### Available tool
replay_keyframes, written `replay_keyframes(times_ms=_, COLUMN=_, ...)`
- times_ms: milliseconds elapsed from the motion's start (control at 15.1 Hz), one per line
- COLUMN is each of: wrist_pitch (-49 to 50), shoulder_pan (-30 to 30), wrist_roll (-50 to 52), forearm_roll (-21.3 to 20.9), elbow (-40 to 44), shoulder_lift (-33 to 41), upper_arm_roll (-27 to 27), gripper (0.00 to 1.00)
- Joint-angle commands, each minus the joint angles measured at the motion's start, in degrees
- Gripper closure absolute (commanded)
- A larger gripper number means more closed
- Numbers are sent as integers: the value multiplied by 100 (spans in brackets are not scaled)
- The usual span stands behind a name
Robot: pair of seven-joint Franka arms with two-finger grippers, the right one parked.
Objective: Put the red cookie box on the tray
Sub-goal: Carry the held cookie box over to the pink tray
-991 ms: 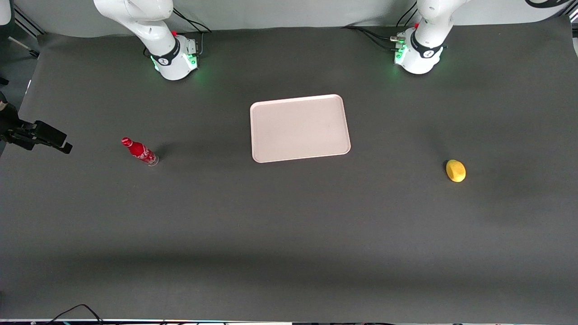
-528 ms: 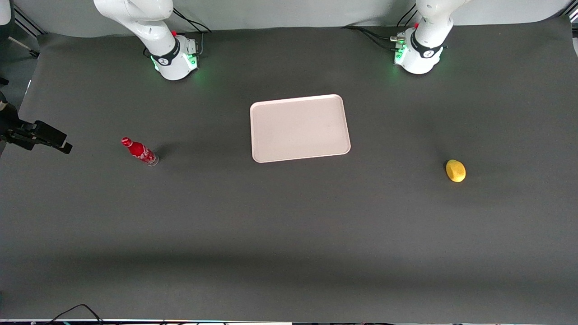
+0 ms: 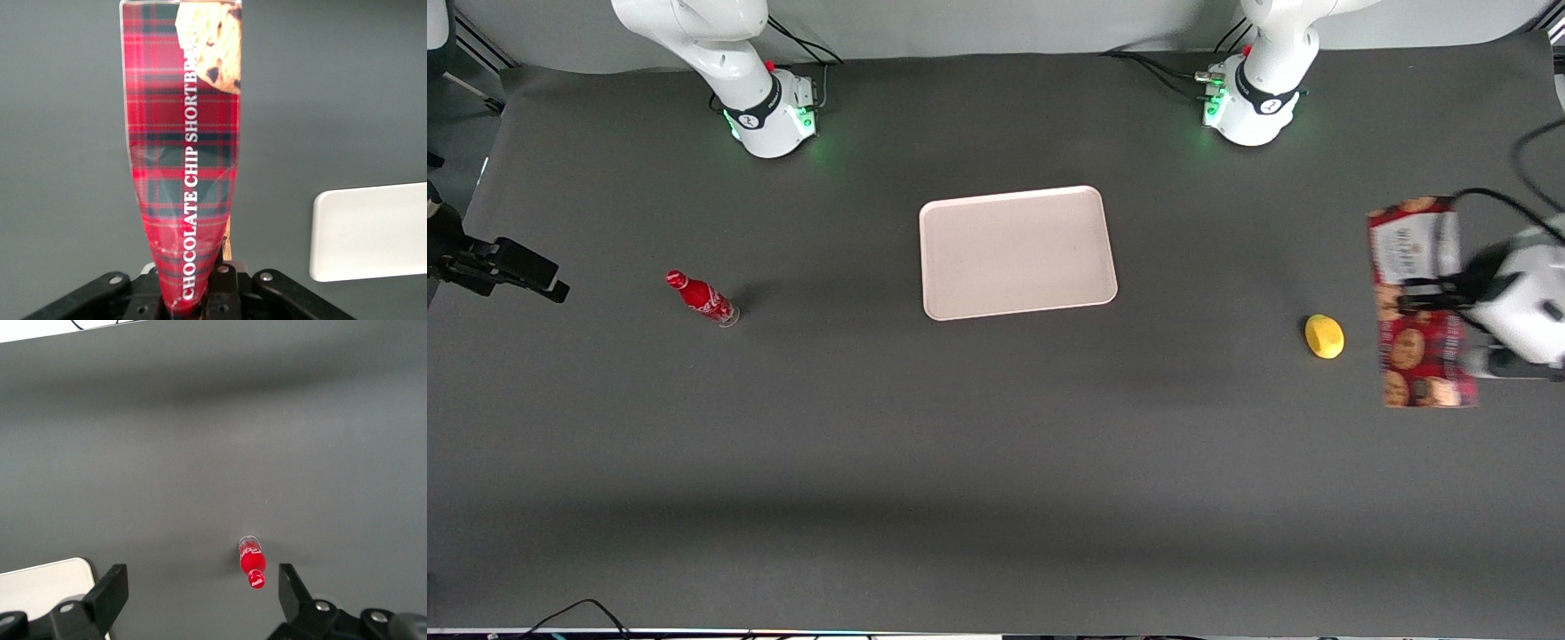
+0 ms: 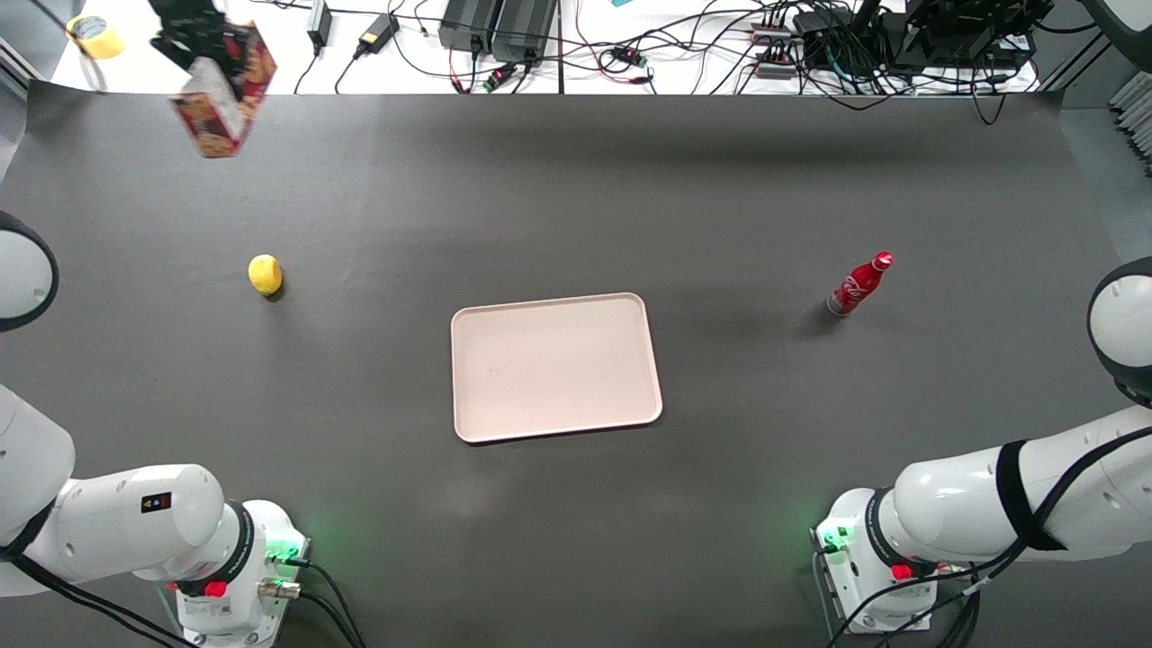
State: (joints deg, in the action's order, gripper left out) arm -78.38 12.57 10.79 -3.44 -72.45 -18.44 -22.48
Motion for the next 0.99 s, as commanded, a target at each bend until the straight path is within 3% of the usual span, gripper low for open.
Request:
replay_keyframes(times_ms=0, wrist_pitch=-641, shoulder_pan=70, wrist_roll=1615, forearm_roll=-77, elbow=-1145, shoulder_lift=673, upper_arm_roll=-853, gripper=100)
replay_keyframes(times_ms=396, wrist_pitch=-2250, shoulder_pan=61, wrist_roll=3339, forearm_roll=89, elbow=-3317, shoulder_lift=1755, upper_arm_roll=-1968, gripper=100)
replay_keyframes(times_ms=660, wrist_pitch=-3409, shoulder_pan=52, wrist_roll=4254, forearm_roll=256, elbow=-4258, shoulder_lift=1914, upper_arm_roll=-2769, gripper=100)
replay_keyframes(times_ms=925, wrist_pitch=-4446, shoulder_pan=-43, wrist_roll=4335, forearm_roll=239, elbow=-5119, shoulder_lift=1914, upper_arm_roll=-3201, gripper=100)
